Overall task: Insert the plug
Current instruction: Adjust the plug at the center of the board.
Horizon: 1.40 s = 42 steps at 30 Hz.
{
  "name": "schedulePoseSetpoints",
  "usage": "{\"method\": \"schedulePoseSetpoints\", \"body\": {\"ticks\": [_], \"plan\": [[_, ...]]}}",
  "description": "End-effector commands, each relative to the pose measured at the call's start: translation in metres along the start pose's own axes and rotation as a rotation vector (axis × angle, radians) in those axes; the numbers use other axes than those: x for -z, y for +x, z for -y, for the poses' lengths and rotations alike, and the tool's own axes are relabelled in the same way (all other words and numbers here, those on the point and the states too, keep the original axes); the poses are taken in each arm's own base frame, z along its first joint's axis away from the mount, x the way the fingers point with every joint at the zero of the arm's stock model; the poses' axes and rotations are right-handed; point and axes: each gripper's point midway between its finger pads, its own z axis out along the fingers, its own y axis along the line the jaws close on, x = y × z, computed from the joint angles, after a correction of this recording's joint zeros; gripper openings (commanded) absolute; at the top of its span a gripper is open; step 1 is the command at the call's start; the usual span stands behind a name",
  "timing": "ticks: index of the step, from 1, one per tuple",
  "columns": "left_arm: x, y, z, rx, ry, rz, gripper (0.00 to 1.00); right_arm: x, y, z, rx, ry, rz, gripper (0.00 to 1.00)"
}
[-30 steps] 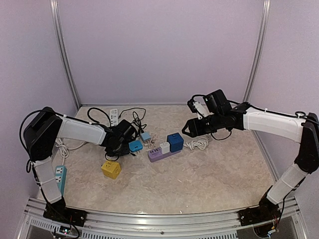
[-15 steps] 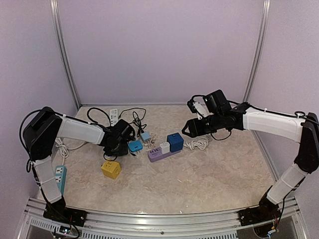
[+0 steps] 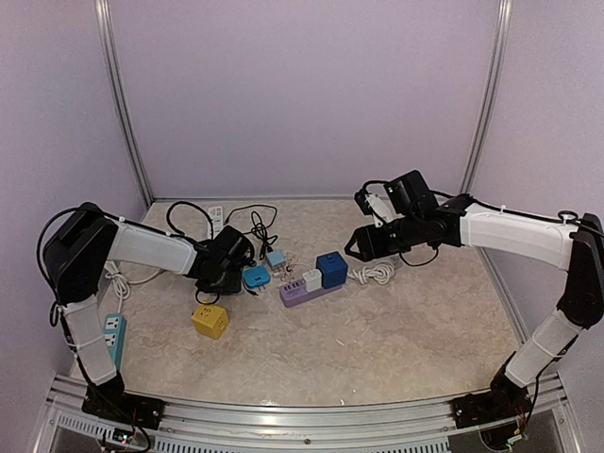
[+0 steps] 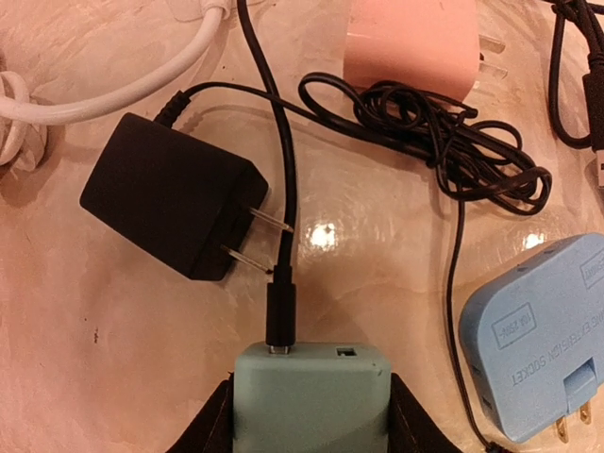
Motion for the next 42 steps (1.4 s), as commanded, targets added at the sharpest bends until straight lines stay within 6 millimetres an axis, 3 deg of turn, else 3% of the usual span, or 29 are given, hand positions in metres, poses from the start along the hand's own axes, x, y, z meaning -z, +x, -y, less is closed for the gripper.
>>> {"method": "schedulePoseSetpoints", "body": {"ticks": [1,6,10,15,19,22,25,35,37,39,40,42], "plan": [[0.008,-0.002,-0.019,-0.09,-0.069,0.027,0.0,0.009,-0.004,-0.001,0.018,0.01,0.005,0.54],[0.05,-0.034,-0.015,-0.223,-0.117,0.169,0.0,0.022,-0.016,-0.007,0.044,-0.003,0.03,0.54],[0.115,-0.067,0.018,-0.418,-0.099,0.353,0.0,0.05,-0.044,-0.022,0.086,-0.035,0.091,0.54],[0.204,-0.092,0.073,-0.527,0.165,0.574,0.0,0.095,-0.081,-0.068,0.139,-0.228,0.193,0.57],[0.273,-0.102,0.098,-0.575,0.394,0.738,0.0,0.117,-0.102,-0.092,0.119,-0.339,0.264,0.58],[0.295,-0.101,0.109,-0.636,0.438,0.793,0.0,0.118,-0.108,-0.097,0.091,-0.36,0.289,0.58],[0.284,-0.104,0.108,-0.639,0.411,0.744,0.0,0.109,-0.107,-0.087,0.062,-0.305,0.276,0.58],[0.212,-0.128,0.076,-0.455,0.319,0.577,0.0,0.081,-0.084,-0.067,0.039,-0.225,0.201,0.59],[0.178,-0.139,0.047,-0.377,0.198,0.515,0.0,0.075,-0.081,-0.066,0.028,-0.23,0.189,0.59],[0.139,-0.149,0.004,-0.266,0.04,0.417,0.0,0.072,-0.079,-0.066,0.019,-0.237,0.185,0.59],[0.114,-0.147,-0.016,-0.226,-0.029,0.353,0.0,0.071,-0.078,-0.066,0.017,-0.238,0.182,0.59],[0.086,-0.143,-0.041,-0.161,-0.087,0.283,0.02,0.068,-0.076,-0.065,0.012,-0.233,0.17,0.59]]}}
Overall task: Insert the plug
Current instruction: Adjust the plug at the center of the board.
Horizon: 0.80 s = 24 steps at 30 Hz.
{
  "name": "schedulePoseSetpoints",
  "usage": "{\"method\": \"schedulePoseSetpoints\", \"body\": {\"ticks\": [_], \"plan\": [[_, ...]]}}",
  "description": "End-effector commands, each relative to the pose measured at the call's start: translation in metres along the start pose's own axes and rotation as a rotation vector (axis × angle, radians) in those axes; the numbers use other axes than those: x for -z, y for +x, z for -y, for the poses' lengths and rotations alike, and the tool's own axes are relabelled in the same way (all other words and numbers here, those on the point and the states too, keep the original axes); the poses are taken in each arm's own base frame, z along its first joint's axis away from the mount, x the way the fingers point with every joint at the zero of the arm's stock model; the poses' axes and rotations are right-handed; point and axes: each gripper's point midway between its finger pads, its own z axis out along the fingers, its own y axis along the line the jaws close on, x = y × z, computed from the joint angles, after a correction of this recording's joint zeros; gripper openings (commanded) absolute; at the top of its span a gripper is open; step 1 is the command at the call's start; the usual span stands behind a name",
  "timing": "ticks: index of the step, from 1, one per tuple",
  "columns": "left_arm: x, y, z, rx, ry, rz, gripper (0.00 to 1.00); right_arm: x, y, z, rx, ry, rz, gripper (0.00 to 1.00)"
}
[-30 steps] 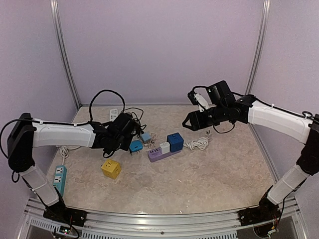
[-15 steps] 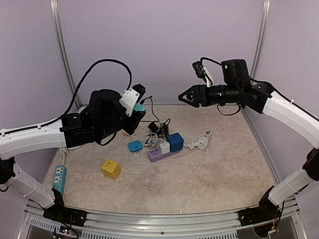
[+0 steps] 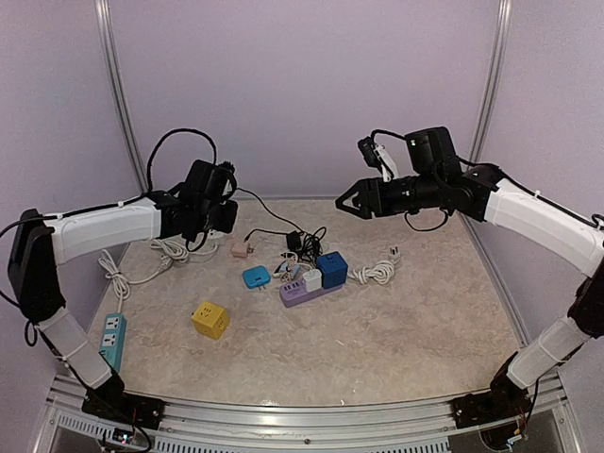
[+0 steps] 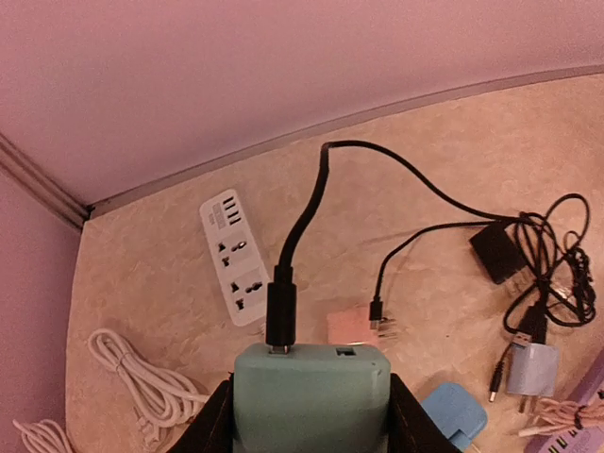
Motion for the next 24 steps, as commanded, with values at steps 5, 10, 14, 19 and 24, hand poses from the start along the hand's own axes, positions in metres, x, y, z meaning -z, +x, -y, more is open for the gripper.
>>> {"method": "schedulePoseSetpoints", "body": {"ticks": [5,10,14,19,24], "plan": [[-0.033,0.066,-0.057,0.137,-0.19,-0.202,0.98,-0.007,0.021,0.009,-0.023,0.032,-0.062,0.6],[-0.03,0.068,-0.042,0.149,-0.12,-0.216,0.99,-0.01,0.028,0.012,-0.028,0.039,-0.074,0.61],[-0.043,0.082,-0.018,0.183,-0.029,-0.287,0.9,-0.009,0.029,0.012,-0.028,0.04,-0.079,0.61],[-0.068,0.099,0.019,0.234,0.072,-0.38,0.71,-0.007,0.031,0.016,-0.015,0.062,-0.083,0.62],[-0.095,0.082,0.01,0.228,0.01,-0.337,0.73,-0.006,0.037,0.02,-0.003,0.077,-0.098,0.62]]}}
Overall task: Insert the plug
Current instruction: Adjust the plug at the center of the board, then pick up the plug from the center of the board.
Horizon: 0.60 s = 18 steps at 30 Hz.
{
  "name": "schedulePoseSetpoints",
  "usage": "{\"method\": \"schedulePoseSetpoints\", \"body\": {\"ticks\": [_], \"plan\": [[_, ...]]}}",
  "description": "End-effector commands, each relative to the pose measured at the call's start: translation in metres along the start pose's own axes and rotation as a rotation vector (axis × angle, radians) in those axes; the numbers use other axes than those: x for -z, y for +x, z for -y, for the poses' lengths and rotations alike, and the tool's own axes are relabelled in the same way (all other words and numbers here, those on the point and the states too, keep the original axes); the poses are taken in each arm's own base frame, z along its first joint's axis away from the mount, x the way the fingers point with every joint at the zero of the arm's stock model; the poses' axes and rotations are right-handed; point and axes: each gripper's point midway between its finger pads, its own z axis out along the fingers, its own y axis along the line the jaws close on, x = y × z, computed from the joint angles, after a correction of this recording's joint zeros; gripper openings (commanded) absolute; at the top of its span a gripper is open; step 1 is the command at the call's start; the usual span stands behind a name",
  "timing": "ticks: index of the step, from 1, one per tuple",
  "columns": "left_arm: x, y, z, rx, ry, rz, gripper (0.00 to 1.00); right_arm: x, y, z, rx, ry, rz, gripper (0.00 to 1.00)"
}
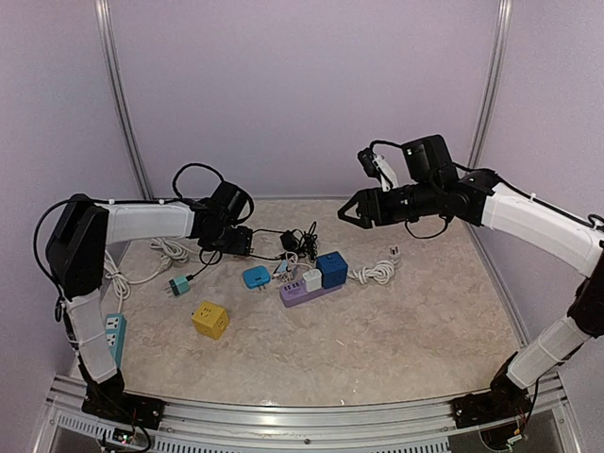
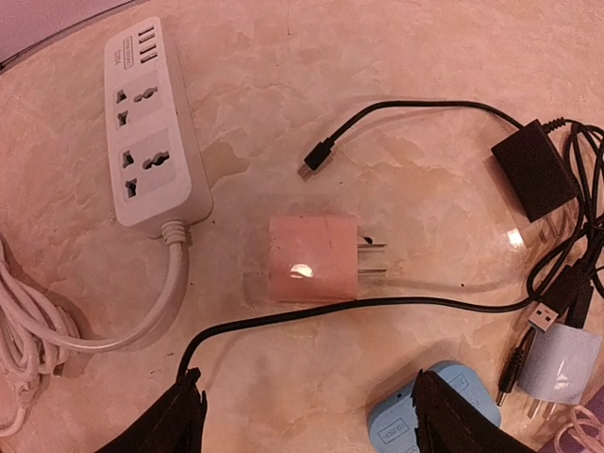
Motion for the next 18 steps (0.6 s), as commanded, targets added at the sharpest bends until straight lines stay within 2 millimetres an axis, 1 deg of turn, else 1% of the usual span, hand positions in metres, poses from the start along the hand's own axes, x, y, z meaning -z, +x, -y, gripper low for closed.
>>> {"method": "schedulePoseSetpoints", "body": {"ticks": [1,2,3,5,7,8,9,11,12,14,18], "plan": [[-0.01,-0.029,-0.001,0.029,-0.016,0.033,0.73,0.0,0.016,0.005,0.012,0.027,-0.048,0.62],[-0.019,-0.031,-0.003,0.025,-0.038,0.021,0.74,0.0,0.017,0.005,0.013,0.028,-0.051,0.62],[-0.024,-0.036,-0.004,0.022,-0.047,0.021,0.74,-0.001,0.018,0.005,0.013,0.029,-0.052,0.62],[-0.037,-0.036,-0.001,-0.001,-0.051,0.007,0.75,0.0,0.019,0.006,0.012,0.03,-0.056,0.62],[-0.053,-0.029,0.005,-0.028,-0.044,-0.026,0.78,0.001,0.02,0.007,0.014,0.036,-0.053,0.62],[-0.057,-0.028,0.006,-0.033,-0.04,-0.04,0.78,0.002,0.021,0.008,0.015,0.042,-0.054,0.63],[-0.065,-0.021,0.007,-0.037,-0.043,-0.066,0.78,0.002,0.022,0.009,0.014,0.047,-0.056,0.63],[-0.075,-0.012,0.003,-0.016,-0.052,-0.098,0.72,0.003,0.023,0.009,0.014,0.051,-0.058,0.63],[-0.077,-0.008,0.001,-0.003,-0.053,-0.108,0.67,0.003,0.022,0.009,0.015,0.049,-0.057,0.63],[-0.08,-0.001,-0.002,0.01,-0.05,-0.125,0.61,0.004,0.023,0.009,0.016,0.05,-0.058,0.63],[-0.077,0.008,-0.004,0.013,-0.04,-0.126,0.59,0.004,0.025,0.011,0.013,0.058,-0.059,0.63]]}}
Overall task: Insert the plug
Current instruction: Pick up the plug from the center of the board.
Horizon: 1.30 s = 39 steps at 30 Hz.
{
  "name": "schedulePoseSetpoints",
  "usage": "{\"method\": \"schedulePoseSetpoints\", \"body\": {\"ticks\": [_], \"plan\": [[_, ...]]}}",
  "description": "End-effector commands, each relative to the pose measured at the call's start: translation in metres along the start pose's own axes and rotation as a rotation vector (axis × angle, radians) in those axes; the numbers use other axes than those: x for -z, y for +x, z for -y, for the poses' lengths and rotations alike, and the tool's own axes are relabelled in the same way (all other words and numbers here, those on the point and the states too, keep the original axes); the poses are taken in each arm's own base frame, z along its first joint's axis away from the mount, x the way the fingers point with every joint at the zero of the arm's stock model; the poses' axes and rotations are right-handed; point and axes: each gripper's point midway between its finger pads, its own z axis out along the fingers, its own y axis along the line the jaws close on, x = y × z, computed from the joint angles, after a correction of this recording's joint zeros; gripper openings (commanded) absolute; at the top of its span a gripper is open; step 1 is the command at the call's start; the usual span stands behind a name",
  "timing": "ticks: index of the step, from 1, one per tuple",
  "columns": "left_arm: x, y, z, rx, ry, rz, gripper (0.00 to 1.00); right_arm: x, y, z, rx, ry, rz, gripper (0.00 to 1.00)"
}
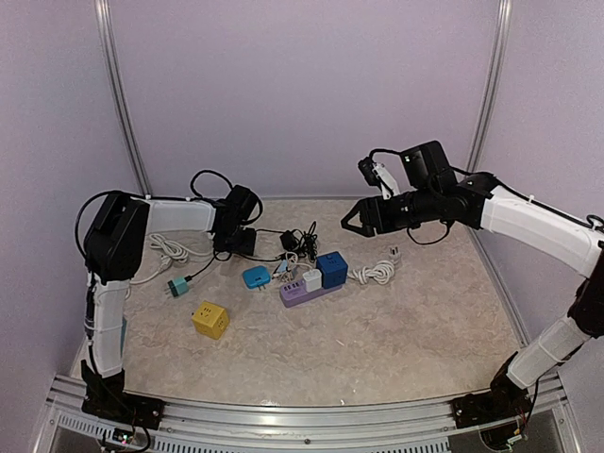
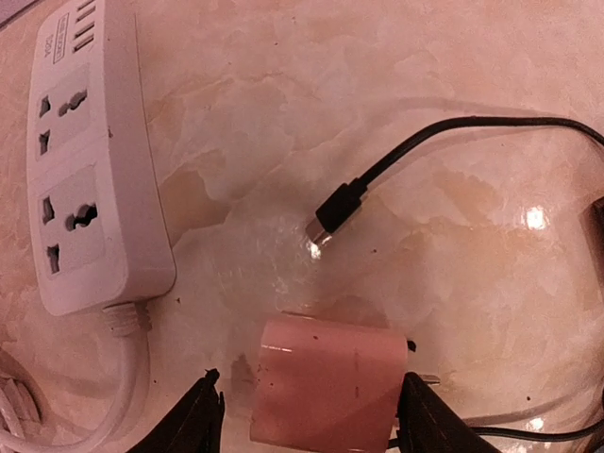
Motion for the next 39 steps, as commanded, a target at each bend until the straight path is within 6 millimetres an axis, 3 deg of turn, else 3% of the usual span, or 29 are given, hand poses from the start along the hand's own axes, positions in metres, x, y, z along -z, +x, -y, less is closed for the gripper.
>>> {"method": "schedulePoseSetpoints", "body": {"ticks": [1,4,10,13,17,25,29,32,36,39], "plan": [[0.001,0.013,-0.006,0.017,0.011,-0.026,0.6,0.006,0.006,-0.001,0.009,0.011,-0.005,0.63],[-0.001,0.018,-0.008,0.011,0.014,-0.027,0.52,0.005,0.006,-0.001,0.005,0.011,-0.005,0.63],[-0.005,0.013,-0.002,-0.027,0.051,0.004,0.46,0.006,0.004,-0.001,0.008,0.012,-0.002,0.63],[-0.005,0.012,0.002,-0.05,0.075,0.006,0.3,0.006,0.005,-0.001,0.008,0.015,-0.006,0.63],[-0.002,0.016,0.006,-0.08,0.111,0.016,0.0,0.007,0.006,0.0,0.009,0.021,-0.007,0.63],[0.018,0.017,-0.004,-0.16,0.075,0.052,0.0,0.008,0.002,-0.002,0.017,0.015,0.0,0.63],[0.056,0.002,-0.004,-0.245,0.007,0.14,0.0,0.014,-0.002,-0.004,0.026,0.014,0.014,0.63],[0.104,-0.015,-0.001,-0.365,-0.09,0.254,0.0,0.023,-0.008,-0.007,0.042,0.009,0.03,0.64],[0.187,-0.034,0.015,-0.506,-0.154,0.445,0.0,0.044,-0.028,-0.013,0.085,0.008,0.07,0.67],[0.239,-0.036,0.035,-0.603,-0.149,0.582,0.0,0.057,-0.038,-0.024,0.119,-0.025,0.074,0.71]]}}
